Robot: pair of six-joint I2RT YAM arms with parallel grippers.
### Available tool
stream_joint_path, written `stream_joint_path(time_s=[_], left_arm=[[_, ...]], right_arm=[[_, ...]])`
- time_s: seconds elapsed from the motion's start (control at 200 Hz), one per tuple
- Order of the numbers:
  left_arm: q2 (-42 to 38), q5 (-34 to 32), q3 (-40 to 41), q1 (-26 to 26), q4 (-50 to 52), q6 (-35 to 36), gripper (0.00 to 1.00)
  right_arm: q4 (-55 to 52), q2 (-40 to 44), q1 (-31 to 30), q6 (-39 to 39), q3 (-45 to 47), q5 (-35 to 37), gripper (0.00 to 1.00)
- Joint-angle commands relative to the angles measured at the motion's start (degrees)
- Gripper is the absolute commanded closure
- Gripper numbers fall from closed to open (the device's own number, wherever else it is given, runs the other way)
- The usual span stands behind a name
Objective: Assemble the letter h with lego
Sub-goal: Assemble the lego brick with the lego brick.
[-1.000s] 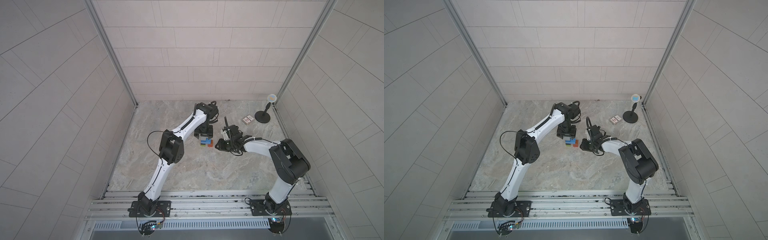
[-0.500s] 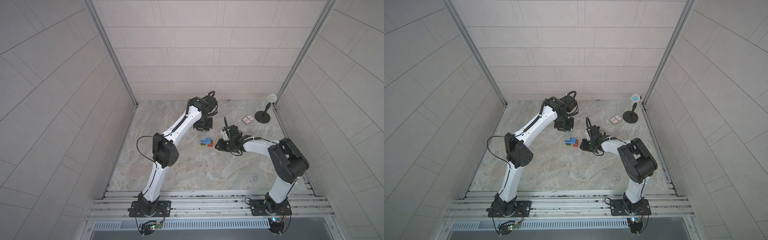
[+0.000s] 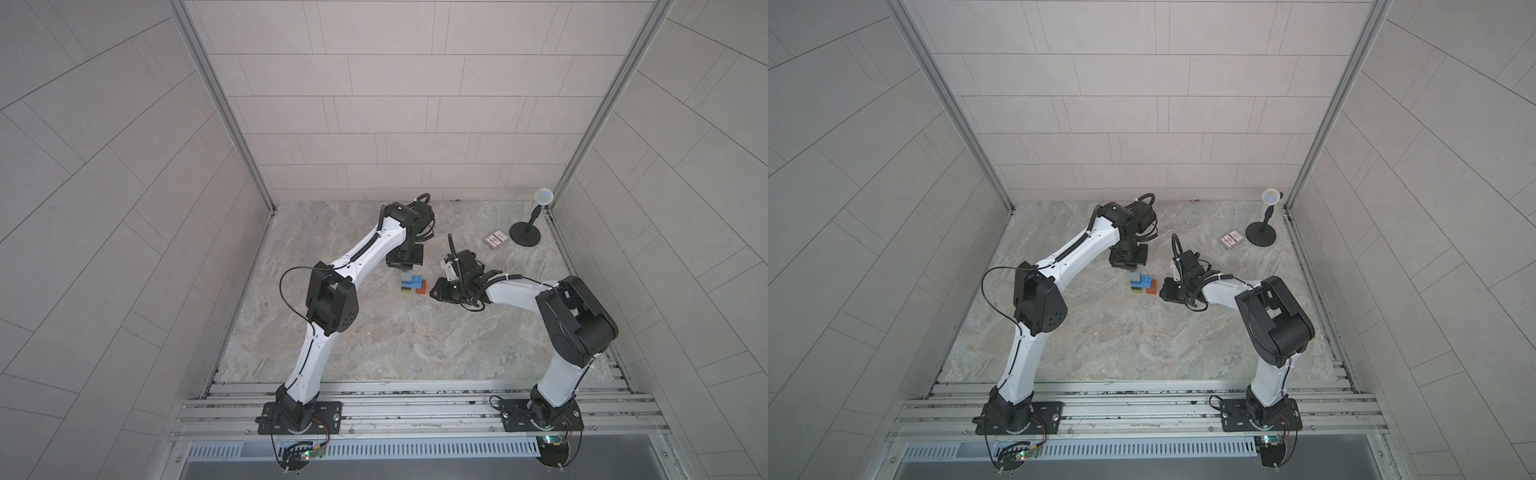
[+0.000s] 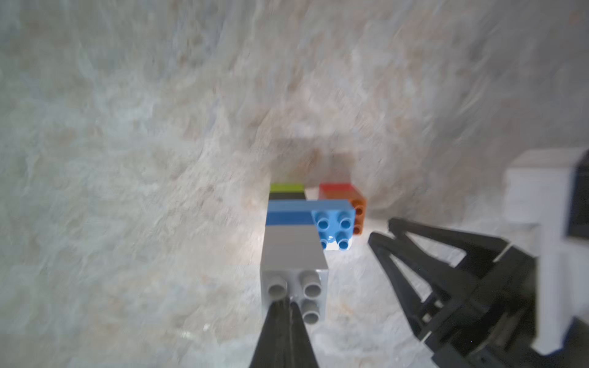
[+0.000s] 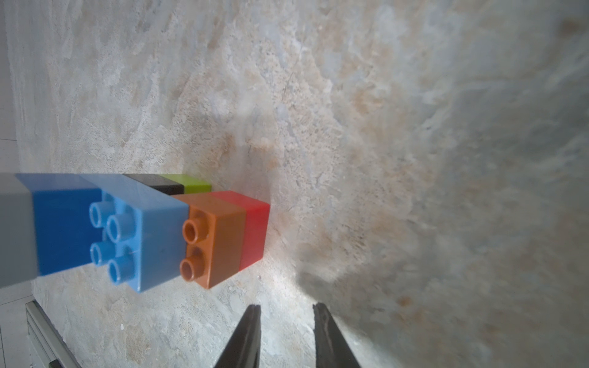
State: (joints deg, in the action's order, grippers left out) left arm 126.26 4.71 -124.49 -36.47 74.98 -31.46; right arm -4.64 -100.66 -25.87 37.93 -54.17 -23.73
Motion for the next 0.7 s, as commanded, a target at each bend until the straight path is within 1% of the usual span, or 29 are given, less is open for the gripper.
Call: stream_joint_path(time_s=[0.0,0.11,0.21,0.255,0.34,0.415,0.44,0.51,0.545,0.615,0.661,0.696], left_arm=[[0.48,0.15,6.35,0.46,-2.02,0.01,1.0],[0.0,2.46,9.37,1.28,-4.47,-0.36,1.0],[-0.22,3.23,6.81,1.39,-4.45,-0.38,0.99],[0.17,3.6,4.41,1.44,-3.49,-0.19,0.94],[1.55,4.35,-0.89,1.64,-0.69,0.66,0.83],[2.61,6.24,-5.0,1.9,0.96,1.26,0.73],[2.75,6.91,-6.04,2.06,1.19,1.3,0.69],[2.5,8.68,-8.17,2.47,1.31,1.49,0.62],[2.24,9.65,-9.02,2.8,1.39,1.46,0.57],[1.16,11.13,-9.72,3.48,1.49,1.73,0.48],[-0.19,11.58,-9.36,3.84,1.49,2.21,0.43],[-1.6,11.74,-8.57,4.23,1.36,2.72,0.38]], right_arm=[[-1.57,-0.75,-0.17,-0.49,-1.33,0.74,0.68],[-1.69,-0.3,-0.08,-0.57,-1.13,1.24,0.69],[-1.2,0.51,0.02,-0.79,-0.61,1.42,0.67],[-0.22,1.25,0.24,-1.08,0.06,1.01,0.63],[2.21,3.33,0.91,-2.04,1.92,0.78,0.5],[6.13,5.09,1.62,-2.71,4.4,0.61,0.4],[7.32,5.63,1.8,-3.06,5.05,0.53,0.38],[10.61,6.54,2.08,-4.5,6.64,0.96,0.37],[12.79,7.02,2.06,-5.35,7.81,1.43,0.35],[21.94,7.58,2.07,-7.5,11.89,0.09,0.33],[28.29,7.35,1.66,-9.03,14.77,-1.24,0.28],[33.18,6.96,1.32,-10.86,16.4,-2.8,0.22]])
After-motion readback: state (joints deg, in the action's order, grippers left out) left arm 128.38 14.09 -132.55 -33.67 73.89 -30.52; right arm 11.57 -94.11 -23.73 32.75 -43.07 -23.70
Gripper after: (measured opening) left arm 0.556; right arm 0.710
